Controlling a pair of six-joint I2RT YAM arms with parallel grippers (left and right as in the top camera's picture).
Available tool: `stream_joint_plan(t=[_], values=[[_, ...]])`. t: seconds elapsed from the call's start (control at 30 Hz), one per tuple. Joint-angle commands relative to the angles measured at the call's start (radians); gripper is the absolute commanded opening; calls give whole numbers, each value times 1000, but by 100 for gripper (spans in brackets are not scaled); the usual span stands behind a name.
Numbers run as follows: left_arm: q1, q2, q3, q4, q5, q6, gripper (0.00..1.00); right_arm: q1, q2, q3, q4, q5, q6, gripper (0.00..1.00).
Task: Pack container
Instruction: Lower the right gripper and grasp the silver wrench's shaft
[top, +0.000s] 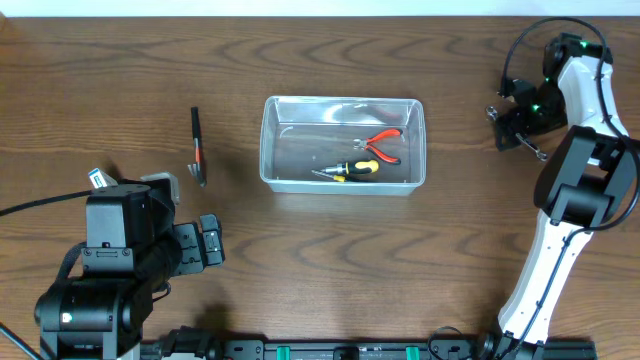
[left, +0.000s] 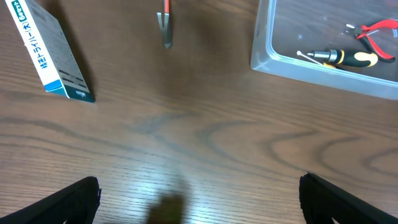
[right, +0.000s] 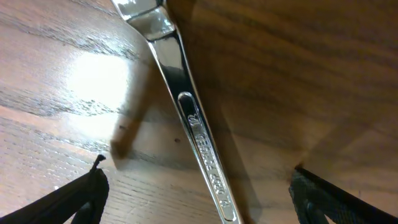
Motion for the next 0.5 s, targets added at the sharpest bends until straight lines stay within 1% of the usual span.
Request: stream_joint_plan(t=[0.0, 0.17, 0.27, 0.33, 0.47], values=[[4, -1, 6, -4, -5, 17, 98, -18, 10, -24, 0, -36, -19, 93], [4, -1, 6, -5, -5, 17, 98, -18, 10, -41, 4, -47, -19, 87], [4, -1, 6, -5, -5, 17, 98, -18, 10, -48, 3, -47, -19, 80], [4, -1, 6, -5, -5, 17, 98, -16, 10, -50, 3, -47, -19, 72], [4, -1, 6, -5, -5, 17, 98, -16, 10, -51, 2, -47, -18, 63]])
